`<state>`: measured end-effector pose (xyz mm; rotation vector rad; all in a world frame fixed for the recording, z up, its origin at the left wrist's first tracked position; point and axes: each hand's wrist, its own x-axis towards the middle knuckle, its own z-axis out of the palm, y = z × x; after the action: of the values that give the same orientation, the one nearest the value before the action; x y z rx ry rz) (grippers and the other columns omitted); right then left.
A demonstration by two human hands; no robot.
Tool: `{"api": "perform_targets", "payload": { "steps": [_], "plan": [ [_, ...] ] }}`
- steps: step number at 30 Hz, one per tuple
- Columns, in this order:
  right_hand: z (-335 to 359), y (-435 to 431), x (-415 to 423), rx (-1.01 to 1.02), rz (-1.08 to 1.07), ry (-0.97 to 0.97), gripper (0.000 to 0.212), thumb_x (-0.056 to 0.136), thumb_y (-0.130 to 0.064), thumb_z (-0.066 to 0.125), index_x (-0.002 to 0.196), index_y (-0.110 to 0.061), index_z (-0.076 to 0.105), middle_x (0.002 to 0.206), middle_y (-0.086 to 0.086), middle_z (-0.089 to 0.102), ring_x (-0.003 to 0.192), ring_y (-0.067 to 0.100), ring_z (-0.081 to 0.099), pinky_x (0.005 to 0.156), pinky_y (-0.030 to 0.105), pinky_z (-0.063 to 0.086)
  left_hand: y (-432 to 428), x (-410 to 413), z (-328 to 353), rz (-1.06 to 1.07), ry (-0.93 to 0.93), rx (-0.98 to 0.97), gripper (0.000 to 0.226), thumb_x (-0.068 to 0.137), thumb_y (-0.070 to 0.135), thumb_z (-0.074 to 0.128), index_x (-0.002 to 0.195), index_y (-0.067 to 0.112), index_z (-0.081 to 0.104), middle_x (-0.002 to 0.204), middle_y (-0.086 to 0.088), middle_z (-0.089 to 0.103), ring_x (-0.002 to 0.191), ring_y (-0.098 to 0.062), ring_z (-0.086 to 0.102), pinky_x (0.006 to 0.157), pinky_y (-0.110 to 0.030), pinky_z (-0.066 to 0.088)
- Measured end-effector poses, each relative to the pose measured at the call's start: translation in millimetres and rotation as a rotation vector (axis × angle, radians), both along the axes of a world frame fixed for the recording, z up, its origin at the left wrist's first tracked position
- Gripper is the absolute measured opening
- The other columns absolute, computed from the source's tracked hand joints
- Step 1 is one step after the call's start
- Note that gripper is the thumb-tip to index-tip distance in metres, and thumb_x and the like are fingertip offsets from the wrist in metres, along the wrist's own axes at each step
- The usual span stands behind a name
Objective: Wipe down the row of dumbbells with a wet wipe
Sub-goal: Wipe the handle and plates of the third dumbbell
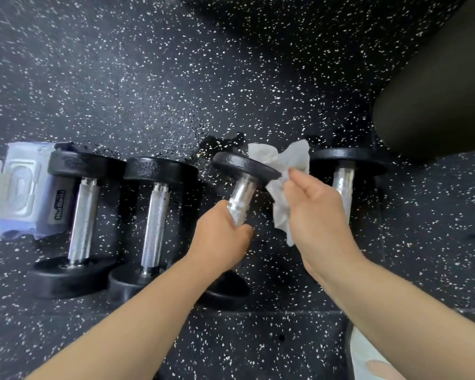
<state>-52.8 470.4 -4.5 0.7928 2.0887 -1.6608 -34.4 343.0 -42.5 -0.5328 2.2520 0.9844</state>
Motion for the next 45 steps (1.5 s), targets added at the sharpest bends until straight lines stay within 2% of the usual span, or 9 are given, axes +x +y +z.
{"api": "perform_targets", "payload": {
  "steps": [5,11,16,21,27,33,37,41,45],
  "plan": [
    [10.2,3.2,-13.4,-0.058,0.391,0.294,0.032,0.096,-0.010,0.049,0.125,-0.018,0.061,0.111,-0.026,0.059,0.106,-0.015,0.054,0.093,0.001,0.037,-6.6,4.2,-0.1,-0.077,-0.003,0.034,0.015,0.080,0.013,0.060,0.081,0.022,0.047,0.068,0.002,0.054,0.059,-0.015,0.049,0.055,-0.027,0.042],
    [-4.5,12.3,-55.3,-0.249,0.687,0.027,0.029,0.098,-0.026,0.047,0.121,-0.026,0.065,0.111,-0.023,0.063,0.095,-0.015,0.056,0.092,0.007,0.039,-4.6,10.1,7.1,-0.127,0.019,0.047,0.019,0.080,0.014,0.060,0.079,0.025,0.046,0.067,0.004,0.053,0.058,-0.014,0.048,0.055,-0.027,0.039],
    [-12.2,33.9,-45.6,-0.225,0.619,-0.166,0.032,0.099,-0.008,0.038,0.085,-0.014,0.066,0.051,-0.014,0.061,0.041,-0.003,0.054,0.042,0.013,0.043,-5.0,7.7,10.0,-0.102,0.020,0.067,0.021,0.081,0.012,0.059,0.075,0.025,0.043,0.064,0.006,0.048,0.055,-0.012,0.044,0.052,-0.026,0.036],
    [8.5,47.1,-28.7,-0.184,0.749,-0.039,0.042,0.098,-0.015,0.040,0.068,-0.037,0.060,0.043,-0.025,0.045,0.045,-0.009,0.047,0.068,0.015,0.044,-12.3,6.2,8.5,-0.119,0.046,0.028,0.027,0.081,0.012,0.060,0.071,0.025,0.039,0.064,0.005,0.046,0.056,-0.012,0.043,0.052,-0.026,0.033],
    [6.5,22.1,-52.6,-0.231,0.769,0.028,0.031,0.097,-0.025,0.049,0.126,-0.025,0.061,0.096,-0.026,0.069,0.084,-0.014,0.060,0.087,0.013,0.044,-11.4,7.4,8.1,-0.124,0.047,0.077,0.025,0.080,0.010,0.062,0.074,0.025,0.043,0.061,0.005,0.046,0.054,-0.013,0.042,0.052,-0.026,0.036],
    [-16.4,35.1,-48.0,-0.188,0.649,-0.167,0.026,0.099,-0.020,0.047,0.099,-0.010,0.070,0.071,-0.010,0.067,0.050,-0.005,0.058,0.049,0.011,0.046,-5.8,9.5,8.1,-0.092,0.016,0.117,0.019,0.081,0.011,0.059,0.076,0.026,0.048,0.063,0.007,0.048,0.053,-0.011,0.042,0.051,-0.024,0.037],
    [-3.2,50.4,-30.9,-0.135,0.723,-0.134,0.029,0.095,-0.011,0.037,0.081,0.006,0.057,0.052,-0.009,0.045,0.057,0.012,0.042,0.072,0.048,0.049,-8.2,8.9,6.8,-0.093,0.035,0.088,0.025,0.081,0.011,0.061,0.073,0.027,0.043,0.063,0.006,0.047,0.054,-0.012,0.043,0.053,-0.025,0.036],
    [18.3,36.8,-35.3,-0.276,0.765,0.026,0.029,0.100,-0.024,0.042,0.089,-0.030,0.068,0.072,-0.029,0.066,0.074,-0.014,0.061,0.073,0.001,0.040,-10.9,7.3,7.3,-0.058,0.053,0.102,0.029,0.079,0.007,0.061,0.070,0.026,0.041,0.060,0.006,0.046,0.052,-0.009,0.042,0.049,-0.019,0.032],
    [9.9,14.2,-56.3,-0.253,0.749,-0.015,0.025,0.098,-0.029,0.046,0.099,-0.038,0.069,0.100,-0.026,0.069,0.091,-0.011,0.062,0.085,0.010,0.041,-9.0,7.9,8.5,-0.073,0.053,0.125,0.027,0.079,0.008,0.062,0.071,0.026,0.043,0.059,0.008,0.043,0.050,-0.008,0.038,0.046,-0.015,0.031]
  ]
}}
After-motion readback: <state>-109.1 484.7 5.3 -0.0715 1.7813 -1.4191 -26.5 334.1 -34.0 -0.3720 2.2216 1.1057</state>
